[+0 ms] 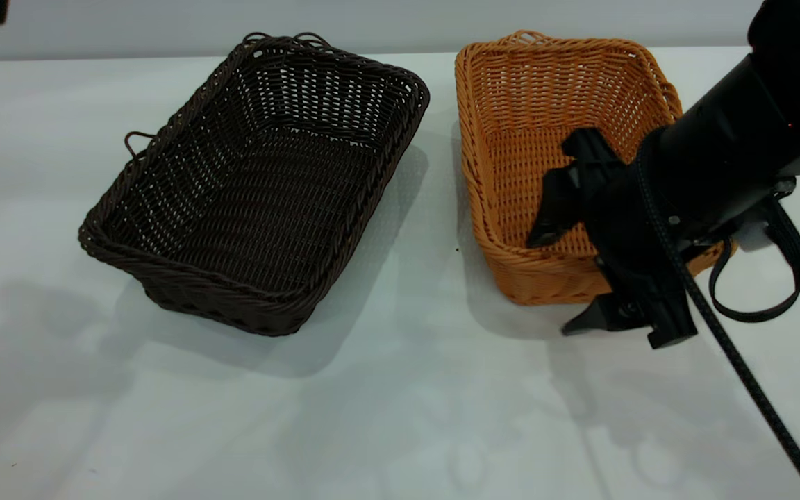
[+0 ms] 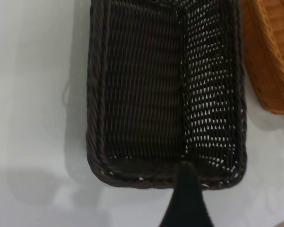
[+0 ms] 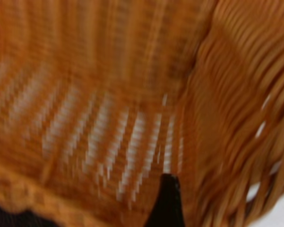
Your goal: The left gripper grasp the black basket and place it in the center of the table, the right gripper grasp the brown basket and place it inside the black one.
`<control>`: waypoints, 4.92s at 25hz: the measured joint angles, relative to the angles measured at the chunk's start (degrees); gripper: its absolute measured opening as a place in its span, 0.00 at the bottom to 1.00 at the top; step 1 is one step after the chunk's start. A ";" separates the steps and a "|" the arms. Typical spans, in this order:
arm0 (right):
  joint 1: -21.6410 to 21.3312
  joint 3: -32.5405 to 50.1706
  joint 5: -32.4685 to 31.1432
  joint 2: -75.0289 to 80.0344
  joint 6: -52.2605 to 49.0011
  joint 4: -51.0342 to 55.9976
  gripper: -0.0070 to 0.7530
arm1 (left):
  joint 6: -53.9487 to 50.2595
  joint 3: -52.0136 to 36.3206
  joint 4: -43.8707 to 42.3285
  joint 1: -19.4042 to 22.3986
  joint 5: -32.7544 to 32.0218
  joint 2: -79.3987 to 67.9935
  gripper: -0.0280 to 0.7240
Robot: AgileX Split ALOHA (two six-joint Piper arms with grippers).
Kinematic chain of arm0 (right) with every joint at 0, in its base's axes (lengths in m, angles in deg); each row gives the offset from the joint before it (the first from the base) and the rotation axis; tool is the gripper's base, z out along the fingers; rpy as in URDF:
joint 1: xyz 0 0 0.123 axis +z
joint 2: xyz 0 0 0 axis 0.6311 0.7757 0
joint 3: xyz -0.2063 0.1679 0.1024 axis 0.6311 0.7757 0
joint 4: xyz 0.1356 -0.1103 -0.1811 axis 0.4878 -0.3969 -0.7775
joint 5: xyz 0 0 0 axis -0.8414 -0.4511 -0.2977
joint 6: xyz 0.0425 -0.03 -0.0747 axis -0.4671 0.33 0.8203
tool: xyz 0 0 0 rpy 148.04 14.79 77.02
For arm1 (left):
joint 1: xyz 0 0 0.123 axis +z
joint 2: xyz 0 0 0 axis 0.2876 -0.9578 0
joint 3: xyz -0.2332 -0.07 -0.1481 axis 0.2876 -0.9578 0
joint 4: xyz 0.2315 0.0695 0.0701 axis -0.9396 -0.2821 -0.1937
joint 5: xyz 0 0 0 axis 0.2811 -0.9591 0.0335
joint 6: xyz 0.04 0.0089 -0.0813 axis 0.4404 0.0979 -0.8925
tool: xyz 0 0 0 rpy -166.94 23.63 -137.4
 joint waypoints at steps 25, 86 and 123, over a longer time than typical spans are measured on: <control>-0.11 -8.06 5.31 7.44 -5.28 0.34 0.74 | -8.35 31.07 -11.21 -9.37 10.20 -41.31 0.69; -31.66 -29.03 -51.32 -0.48 21.72 -42.27 0.11 | 45.36 37.45 -17.49 -28.90 24.41 -56.46 0.18; -12.20 -38.75 -54.73 0.38 19.23 -59.06 0.11 | 31.97 34.36 -18.06 -29.62 21.96 -2.29 0.64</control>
